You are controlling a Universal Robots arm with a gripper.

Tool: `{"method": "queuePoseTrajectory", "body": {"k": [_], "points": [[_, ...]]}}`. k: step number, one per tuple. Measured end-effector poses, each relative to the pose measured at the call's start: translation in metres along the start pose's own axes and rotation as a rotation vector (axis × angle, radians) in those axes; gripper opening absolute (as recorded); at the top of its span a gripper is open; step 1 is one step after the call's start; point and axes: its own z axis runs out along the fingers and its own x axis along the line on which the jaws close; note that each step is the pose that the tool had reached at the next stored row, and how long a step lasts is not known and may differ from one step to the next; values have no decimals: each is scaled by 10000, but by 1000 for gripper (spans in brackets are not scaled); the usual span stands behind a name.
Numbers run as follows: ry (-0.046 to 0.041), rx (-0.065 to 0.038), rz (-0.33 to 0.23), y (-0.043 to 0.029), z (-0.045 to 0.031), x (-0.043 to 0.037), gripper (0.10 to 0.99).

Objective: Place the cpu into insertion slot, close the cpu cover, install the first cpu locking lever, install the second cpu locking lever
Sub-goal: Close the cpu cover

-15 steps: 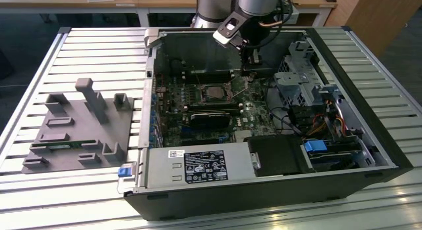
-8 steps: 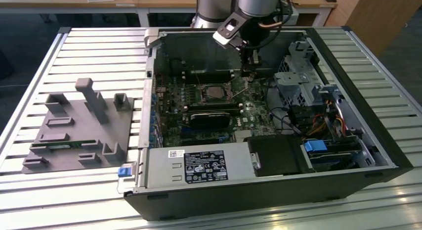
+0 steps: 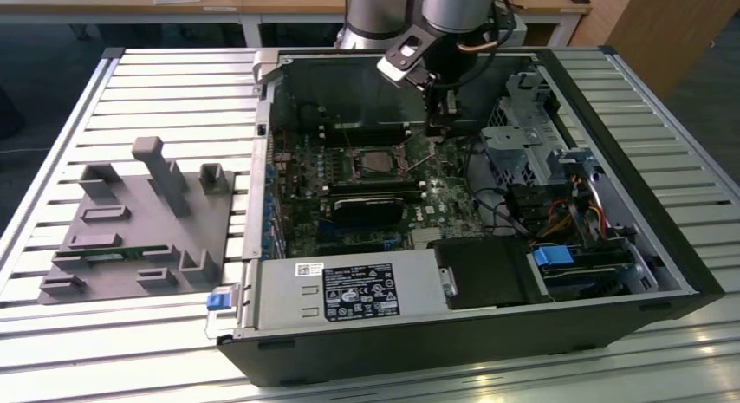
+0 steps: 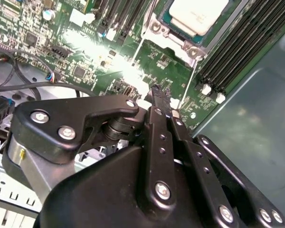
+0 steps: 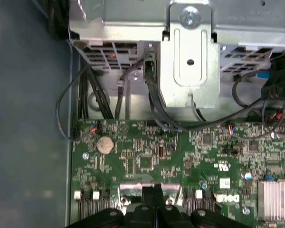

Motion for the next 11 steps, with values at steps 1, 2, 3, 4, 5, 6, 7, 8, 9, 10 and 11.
{"method": "queuePoseTrajectory", "body": {"k": [1,2,3,4,5,6,7,8,9,10,11], "points": [[-1,0,15,18,7,2,106],[-2,0,28,36,13,6,106],[-3,1,34,55,19,11,106],[-5,1,35,69,27,17,106],[-6,1,35,82,35,24,106],[-9,2,36,96,41,32,106],[-12,3,36,111,47,40,106],[-13,6,35,124,52,47,106],[-16,8,35,136,57,54,106],[-18,10,35,150,62,60,106],[-20,13,34,162,66,65,106]]}}
